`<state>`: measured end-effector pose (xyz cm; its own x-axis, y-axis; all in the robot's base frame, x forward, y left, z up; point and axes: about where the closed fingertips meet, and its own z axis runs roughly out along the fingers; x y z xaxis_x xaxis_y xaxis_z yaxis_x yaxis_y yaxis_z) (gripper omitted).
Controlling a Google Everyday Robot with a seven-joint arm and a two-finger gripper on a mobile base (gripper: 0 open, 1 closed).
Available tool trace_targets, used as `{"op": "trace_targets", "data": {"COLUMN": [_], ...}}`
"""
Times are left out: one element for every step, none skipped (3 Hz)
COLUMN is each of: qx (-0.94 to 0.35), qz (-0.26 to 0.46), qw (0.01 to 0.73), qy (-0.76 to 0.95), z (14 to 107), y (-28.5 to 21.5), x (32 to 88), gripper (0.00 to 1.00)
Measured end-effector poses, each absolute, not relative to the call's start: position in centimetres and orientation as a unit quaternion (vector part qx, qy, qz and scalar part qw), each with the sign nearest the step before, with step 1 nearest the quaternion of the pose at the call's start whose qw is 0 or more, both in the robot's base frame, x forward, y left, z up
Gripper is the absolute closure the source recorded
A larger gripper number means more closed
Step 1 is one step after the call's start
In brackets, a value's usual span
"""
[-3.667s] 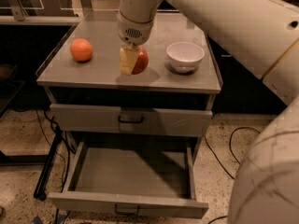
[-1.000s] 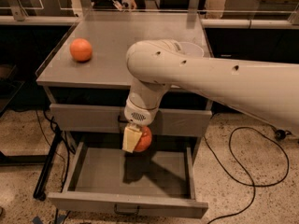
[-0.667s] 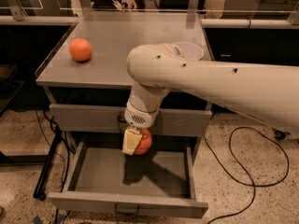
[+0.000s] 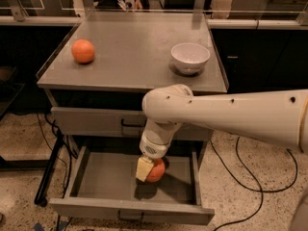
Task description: Place apple into middle drawer
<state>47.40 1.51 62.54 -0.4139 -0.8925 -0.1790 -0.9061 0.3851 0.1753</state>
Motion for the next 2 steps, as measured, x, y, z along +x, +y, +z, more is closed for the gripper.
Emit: {"op": "trace_targets", "data": {"qx": [-0.541,-0.503], "qz": [0.124,0.128], "qw": [0.027,0.032], "qy": [0.832,0.854], "z": [62.5,59.8], "y": [1.5,1.2], "x": [47.4,47.8], "gripper": [1.00,1.00]}}
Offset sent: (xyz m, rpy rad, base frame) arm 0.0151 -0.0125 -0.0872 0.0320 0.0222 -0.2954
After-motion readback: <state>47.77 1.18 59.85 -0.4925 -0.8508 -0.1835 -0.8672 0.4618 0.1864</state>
